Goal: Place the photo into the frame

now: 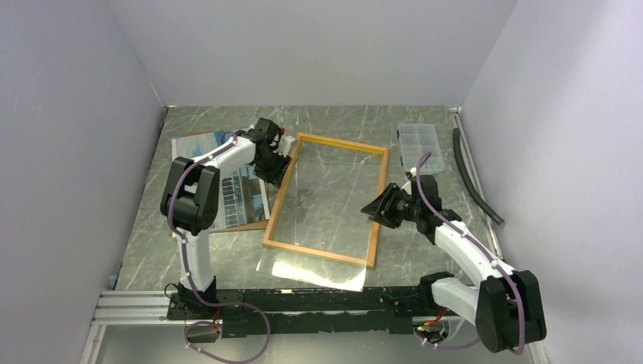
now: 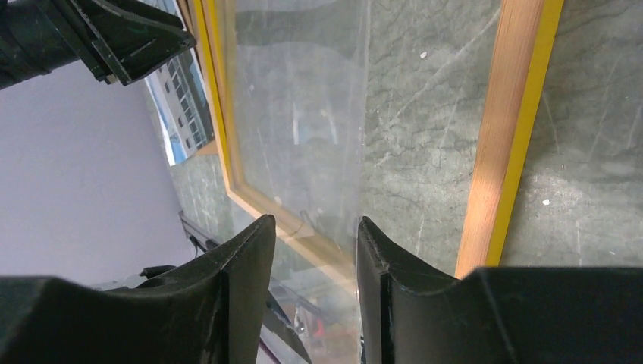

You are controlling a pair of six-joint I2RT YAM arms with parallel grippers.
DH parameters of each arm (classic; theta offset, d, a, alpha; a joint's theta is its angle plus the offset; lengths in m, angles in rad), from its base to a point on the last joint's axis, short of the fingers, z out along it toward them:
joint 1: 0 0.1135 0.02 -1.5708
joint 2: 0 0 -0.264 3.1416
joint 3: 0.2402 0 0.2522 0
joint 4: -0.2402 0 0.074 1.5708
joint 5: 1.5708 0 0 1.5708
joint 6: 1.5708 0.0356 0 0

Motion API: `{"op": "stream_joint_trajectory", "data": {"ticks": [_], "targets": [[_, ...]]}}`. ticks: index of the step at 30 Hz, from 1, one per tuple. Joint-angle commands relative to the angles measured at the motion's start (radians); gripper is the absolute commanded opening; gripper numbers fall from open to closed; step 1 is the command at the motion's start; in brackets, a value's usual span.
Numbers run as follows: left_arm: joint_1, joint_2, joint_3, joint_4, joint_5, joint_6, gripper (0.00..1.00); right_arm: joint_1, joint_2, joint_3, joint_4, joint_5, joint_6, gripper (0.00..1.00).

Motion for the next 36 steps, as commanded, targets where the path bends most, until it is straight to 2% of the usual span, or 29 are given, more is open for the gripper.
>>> {"op": "stream_joint_trajectory", "data": {"ticks": [1,5,10,12,14,18,20,23,30,34,36], "targets": [[0.004,-0.011,-0.01,-0.002,0.024,0.012,0.5,-0.017,0.013,-0.053,0.248,-0.148,0.059,0.49],[0.006,-0.009,-0.012,-0.004,0.027,0.012,0.49,-0.027,0.048,-0.093,0.338,-0.207,0.083,0.53],[0.011,-0.006,-0.011,-0.014,0.039,0.011,0.47,-0.033,0.117,-0.145,0.472,-0.286,0.135,0.52],[0.015,-0.005,-0.004,-0.022,0.047,0.009,0.47,-0.034,0.13,-0.153,0.502,-0.295,0.151,0.44],[0.024,-0.006,0.011,-0.039,0.058,0.006,0.47,-0.04,0.122,-0.131,0.478,-0.293,0.137,0.31],[0.062,-0.015,0.058,-0.077,0.09,-0.001,0.49,-0.054,0.065,-0.031,0.33,-0.255,0.048,0.06],[0.084,-0.023,0.079,-0.082,0.098,-0.002,0.5,-0.06,0.047,0.027,0.291,-0.249,0.0,0.0],[0.111,-0.016,0.115,-0.095,0.106,-0.009,0.5,-0.068,0.038,0.09,0.28,-0.255,-0.058,0.0],[0.157,-0.004,0.157,-0.098,0.12,-0.031,0.48,-0.074,0.05,0.131,0.476,-0.309,-0.035,0.0],[0.177,0.004,0.163,-0.096,0.133,-0.034,0.48,-0.078,0.118,0.198,0.462,-0.325,-0.046,0.0],[0.178,0.009,0.159,-0.096,0.141,-0.032,0.47,-0.09,0.173,0.187,0.535,-0.353,0.002,0.0]]}}
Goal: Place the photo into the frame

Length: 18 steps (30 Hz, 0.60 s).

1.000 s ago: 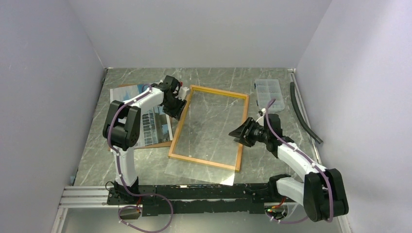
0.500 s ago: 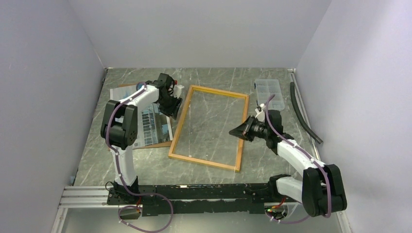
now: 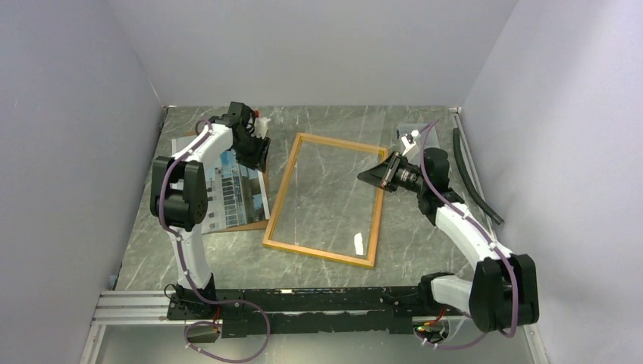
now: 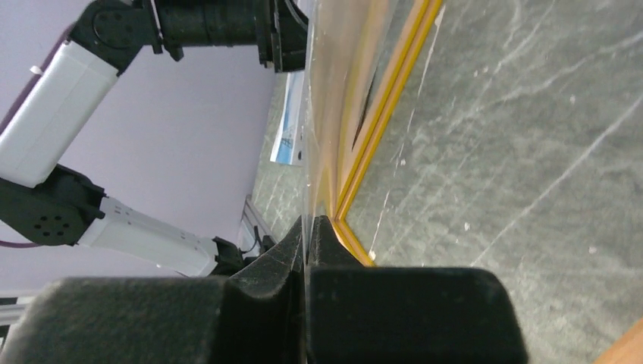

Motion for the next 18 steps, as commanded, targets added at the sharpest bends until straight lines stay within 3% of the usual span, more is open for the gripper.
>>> {"op": "stream_joint_trajectory", "data": {"ticks": [1,5,10,18], "targets": [[0.009,0.009,0.029,-0.005,0.045,-0.013,0.47,-0.024,0.091,0.034,0.183,-0.061,0.059,0.0],[0.009,0.009,0.008,0.009,0.056,-0.016,0.46,-0.043,0.17,-0.023,0.364,-0.089,0.166,0.0],[0.003,0.013,-0.018,0.012,0.08,-0.008,0.44,-0.059,0.216,-0.036,0.371,-0.087,0.157,0.0],[-0.033,0.012,-0.078,0.036,0.113,-0.01,0.42,-0.063,0.282,-0.088,0.516,-0.076,0.287,0.0]]}}
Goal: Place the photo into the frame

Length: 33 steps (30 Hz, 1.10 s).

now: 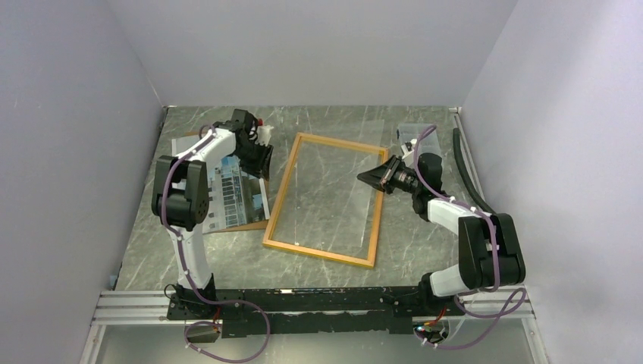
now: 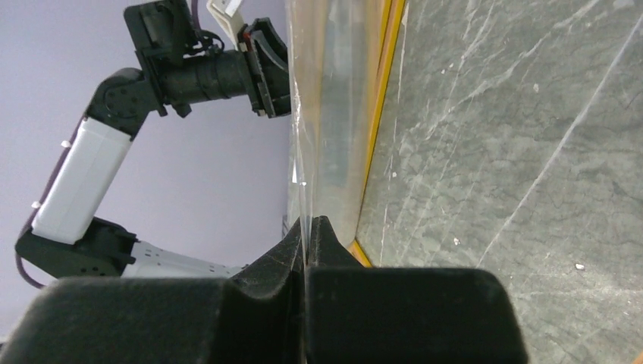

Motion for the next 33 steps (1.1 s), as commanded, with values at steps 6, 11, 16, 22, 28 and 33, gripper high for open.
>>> {"op": "stream_joint_trajectory", "data": {"ticks": [6,11,16,22,28,33], "targets": [[-0.059,-0.006,-0.087,0.038,0.061,0.0,0.38,-0.005,0.011,-0.078,0.309,-0.005,0.217,0.0],[-0.061,-0.01,-0.103,0.04,0.076,-0.004,0.37,-0.004,-0.049,-0.075,0.302,0.011,0.222,0.0],[-0.063,-0.001,-0.101,0.042,0.069,-0.003,0.36,-0.004,-0.084,-0.088,0.303,0.011,0.228,0.0],[-0.072,0.01,-0.098,0.044,0.058,-0.001,0.34,-0.003,-0.089,-0.11,0.335,0.005,0.254,0.0],[-0.079,0.01,-0.098,0.045,0.051,-0.001,0.33,-0.002,-0.066,-0.139,0.303,0.008,0.218,0.0],[-0.083,0.008,-0.105,0.047,0.043,0.003,0.31,-0.002,-0.038,-0.168,0.316,0.007,0.207,0.0]]}}
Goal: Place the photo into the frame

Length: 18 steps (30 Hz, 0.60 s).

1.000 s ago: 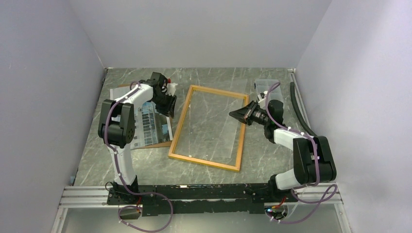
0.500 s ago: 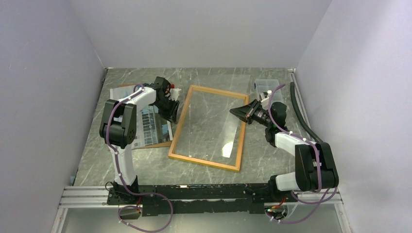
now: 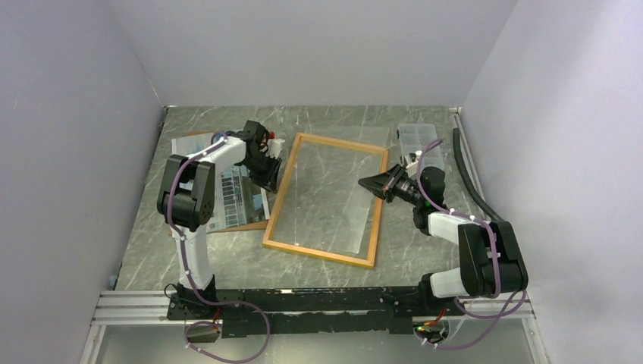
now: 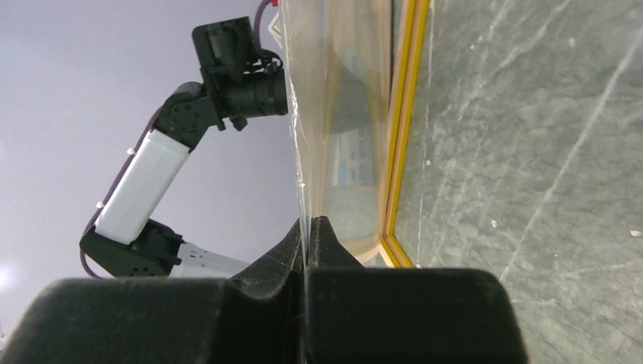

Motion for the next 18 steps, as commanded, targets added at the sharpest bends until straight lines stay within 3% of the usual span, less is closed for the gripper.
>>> {"op": "stream_joint_trajectory", "data": {"ticks": [1,11,18], "targets": [[-0.009,-0.004,-0.005,0.011,-0.002,0.003,0.31,0.001,0.009,-0.009,0.048,-0.004,-0.035,0.0],[-0.015,0.002,-0.002,0.011,-0.003,0.006,0.29,0.001,0.008,0.048,-0.112,-0.012,-0.172,0.0],[-0.026,0.016,-0.006,0.02,-0.008,0.006,0.26,0.0,0.065,0.087,-0.1,-0.036,-0.185,0.0]]}}
